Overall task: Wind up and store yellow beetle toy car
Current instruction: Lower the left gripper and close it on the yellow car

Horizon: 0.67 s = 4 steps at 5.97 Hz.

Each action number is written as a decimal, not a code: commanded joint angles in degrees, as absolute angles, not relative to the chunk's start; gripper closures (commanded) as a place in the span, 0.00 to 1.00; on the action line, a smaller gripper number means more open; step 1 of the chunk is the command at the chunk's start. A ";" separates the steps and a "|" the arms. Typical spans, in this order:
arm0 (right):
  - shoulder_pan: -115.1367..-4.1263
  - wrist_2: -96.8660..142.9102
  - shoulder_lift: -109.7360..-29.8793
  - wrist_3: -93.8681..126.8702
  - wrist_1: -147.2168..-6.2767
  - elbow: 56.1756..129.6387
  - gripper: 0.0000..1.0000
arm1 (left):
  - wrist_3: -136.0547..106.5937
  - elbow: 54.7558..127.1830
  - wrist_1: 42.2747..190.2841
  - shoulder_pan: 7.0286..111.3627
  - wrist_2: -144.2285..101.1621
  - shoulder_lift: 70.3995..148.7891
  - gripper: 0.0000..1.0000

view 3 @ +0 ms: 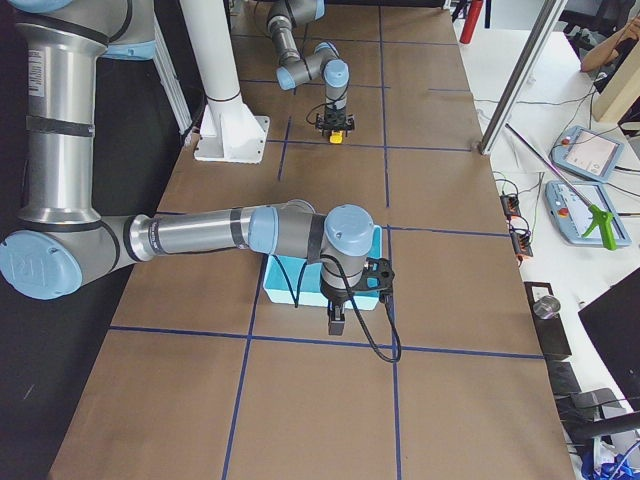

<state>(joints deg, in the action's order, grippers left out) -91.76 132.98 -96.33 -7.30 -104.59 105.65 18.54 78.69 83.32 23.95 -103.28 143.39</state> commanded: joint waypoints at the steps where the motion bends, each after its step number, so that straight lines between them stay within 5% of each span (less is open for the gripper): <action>1: -91.76 132.98 -96.33 -7.29 -104.59 105.64 0.00 | 18.72 77.87 84.02 23.82 -102.31 143.35 0.32; 3: -91.76 132.98 -96.33 -7.29 -104.59 105.64 0.00 | 18.72 77.96 85.25 23.47 -101.43 143.35 0.92; 4: -91.76 132.98 -96.33 -7.29 -104.59 105.64 0.00 | 18.20 78.39 86.39 23.47 -101.43 143.44 0.98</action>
<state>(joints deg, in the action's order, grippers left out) -91.76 132.98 -96.33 -7.29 -104.59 105.65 18.55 78.09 85.48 23.49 -101.50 143.37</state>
